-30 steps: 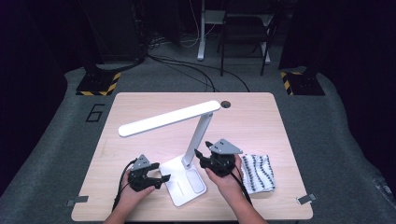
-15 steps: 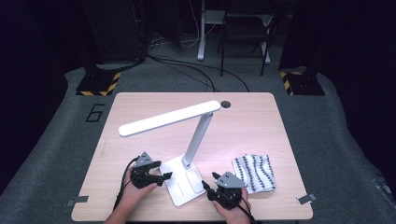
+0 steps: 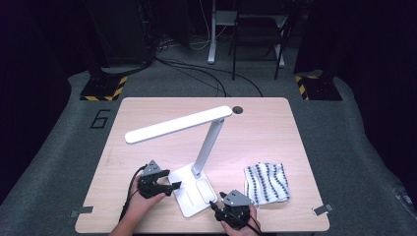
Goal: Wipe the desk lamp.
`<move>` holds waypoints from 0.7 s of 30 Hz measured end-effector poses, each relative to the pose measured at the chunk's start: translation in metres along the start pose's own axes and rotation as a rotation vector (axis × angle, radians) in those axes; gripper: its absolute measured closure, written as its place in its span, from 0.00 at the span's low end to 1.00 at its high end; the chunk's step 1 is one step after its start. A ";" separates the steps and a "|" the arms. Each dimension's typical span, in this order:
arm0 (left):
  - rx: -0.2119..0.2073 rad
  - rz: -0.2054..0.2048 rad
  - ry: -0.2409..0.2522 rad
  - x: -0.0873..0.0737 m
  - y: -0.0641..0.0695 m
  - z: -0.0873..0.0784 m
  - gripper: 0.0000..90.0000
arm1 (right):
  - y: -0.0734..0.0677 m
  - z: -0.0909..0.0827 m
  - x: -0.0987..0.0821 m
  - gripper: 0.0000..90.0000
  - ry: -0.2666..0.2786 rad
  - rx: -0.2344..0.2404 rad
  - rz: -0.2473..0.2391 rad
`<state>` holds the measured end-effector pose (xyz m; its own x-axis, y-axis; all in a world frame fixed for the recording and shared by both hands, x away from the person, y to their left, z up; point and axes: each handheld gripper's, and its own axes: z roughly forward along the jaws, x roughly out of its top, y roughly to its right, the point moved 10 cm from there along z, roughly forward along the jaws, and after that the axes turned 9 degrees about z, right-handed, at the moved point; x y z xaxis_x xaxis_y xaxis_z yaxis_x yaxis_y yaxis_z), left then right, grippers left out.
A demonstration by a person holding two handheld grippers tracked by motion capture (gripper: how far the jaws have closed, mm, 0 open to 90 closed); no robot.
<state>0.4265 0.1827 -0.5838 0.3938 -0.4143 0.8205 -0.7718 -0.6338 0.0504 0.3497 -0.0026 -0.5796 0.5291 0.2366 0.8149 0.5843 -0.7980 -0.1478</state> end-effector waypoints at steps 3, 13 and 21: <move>-0.002 -0.006 -0.001 0.000 0.001 0.000 0.28 | -0.002 0.001 0.000 0.55 0.000 0.015 0.000; 0.004 0.004 -0.021 -0.003 0.001 -0.001 0.27 | 0.005 0.003 0.001 0.57 -0.004 -0.014 0.006; 0.002 0.014 -0.040 -0.006 0.001 -0.002 0.28 | 0.018 0.008 0.007 0.57 -0.017 -0.045 0.037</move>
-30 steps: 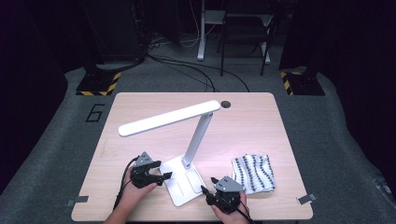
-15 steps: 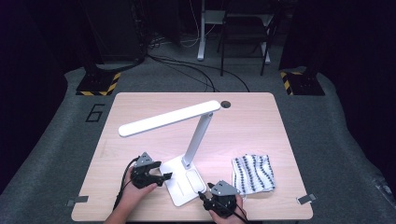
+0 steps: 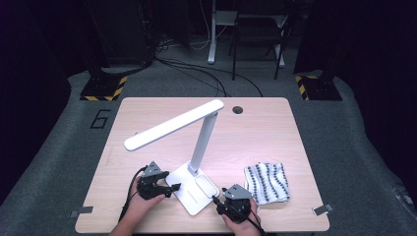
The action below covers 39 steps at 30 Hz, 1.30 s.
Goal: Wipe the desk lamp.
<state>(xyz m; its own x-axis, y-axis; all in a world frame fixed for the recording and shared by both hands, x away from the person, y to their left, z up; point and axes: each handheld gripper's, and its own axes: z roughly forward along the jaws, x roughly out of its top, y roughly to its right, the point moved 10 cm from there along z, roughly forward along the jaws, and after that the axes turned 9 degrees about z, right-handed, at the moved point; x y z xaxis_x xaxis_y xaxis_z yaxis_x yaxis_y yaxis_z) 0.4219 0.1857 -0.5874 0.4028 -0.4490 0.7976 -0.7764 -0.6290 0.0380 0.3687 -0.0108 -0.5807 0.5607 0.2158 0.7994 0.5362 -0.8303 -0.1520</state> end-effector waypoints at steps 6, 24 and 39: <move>0.000 -0.016 0.010 -0.001 0.003 0.000 0.28 | 0.013 0.006 0.008 0.58 -0.005 -0.037 0.014; -0.075 0.014 0.005 0.001 0.034 -0.005 0.31 | 0.019 0.004 0.013 0.54 -0.003 -0.003 0.080; -0.085 0.051 0.004 0.001 0.046 -0.003 0.32 | 0.016 0.008 0.016 0.52 -0.010 0.048 0.096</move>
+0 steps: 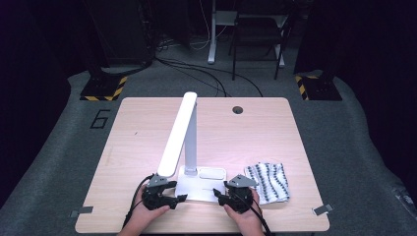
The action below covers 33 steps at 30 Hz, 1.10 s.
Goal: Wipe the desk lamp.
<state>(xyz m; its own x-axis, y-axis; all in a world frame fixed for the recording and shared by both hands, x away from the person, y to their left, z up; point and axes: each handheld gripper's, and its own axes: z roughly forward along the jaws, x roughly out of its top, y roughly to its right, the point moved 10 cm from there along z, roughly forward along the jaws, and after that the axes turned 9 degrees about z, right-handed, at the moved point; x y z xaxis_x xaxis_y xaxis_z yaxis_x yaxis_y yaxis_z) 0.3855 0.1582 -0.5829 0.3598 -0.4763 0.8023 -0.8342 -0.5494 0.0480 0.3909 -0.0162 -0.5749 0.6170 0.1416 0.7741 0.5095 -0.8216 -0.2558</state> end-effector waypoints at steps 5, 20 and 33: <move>-0.014 -0.008 0.002 0.001 0.006 0.000 0.32 | 0.003 0.001 0.002 0.52 -0.006 -0.009 0.006; -0.022 -0.014 -0.004 0.001 0.009 -0.001 0.31 | 0.012 0.006 0.002 0.50 -0.022 -0.019 0.031; -0.006 -0.009 0.032 0.005 0.003 -0.010 0.32 | 0.016 -0.011 0.018 0.48 0.031 -0.013 0.029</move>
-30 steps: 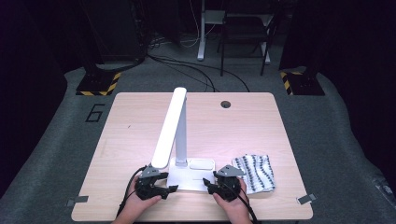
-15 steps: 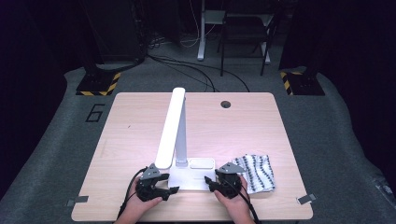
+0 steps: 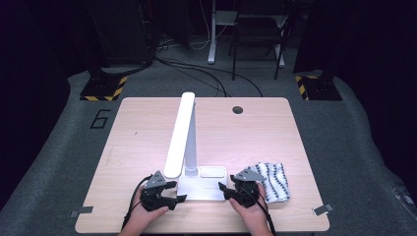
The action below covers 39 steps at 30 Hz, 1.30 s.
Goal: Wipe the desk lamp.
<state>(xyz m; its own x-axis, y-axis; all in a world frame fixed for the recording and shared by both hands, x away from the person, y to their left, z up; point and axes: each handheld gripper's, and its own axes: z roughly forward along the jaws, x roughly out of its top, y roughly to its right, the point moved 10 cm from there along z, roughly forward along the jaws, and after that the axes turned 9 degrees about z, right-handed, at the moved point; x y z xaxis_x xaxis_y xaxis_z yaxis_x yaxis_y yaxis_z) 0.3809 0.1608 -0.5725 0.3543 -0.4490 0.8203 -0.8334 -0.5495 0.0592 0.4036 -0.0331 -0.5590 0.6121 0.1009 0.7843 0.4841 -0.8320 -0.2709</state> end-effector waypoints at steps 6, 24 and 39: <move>0.018 -0.005 0.001 -0.001 -0.007 -0.007 0.33 | 0.000 -0.008 0.006 0.48 0.021 -0.001 -0.009; 0.101 -0.038 0.086 0.020 -0.017 -0.036 0.35 | 0.000 -0.046 0.017 0.46 0.052 0.025 -0.072; 0.142 -0.061 0.102 0.009 -0.023 -0.062 0.35 | 0.034 -0.071 0.001 0.46 0.117 -0.057 -0.091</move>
<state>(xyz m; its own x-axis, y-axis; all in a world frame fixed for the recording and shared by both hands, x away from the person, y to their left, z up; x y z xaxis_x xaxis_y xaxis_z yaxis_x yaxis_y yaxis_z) 0.3769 0.2130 -0.5317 0.3513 -0.3425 0.8714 -0.7410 -0.6706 0.0352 0.3764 -0.1002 -0.5281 0.4887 0.1160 0.8647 0.4962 -0.8522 -0.1662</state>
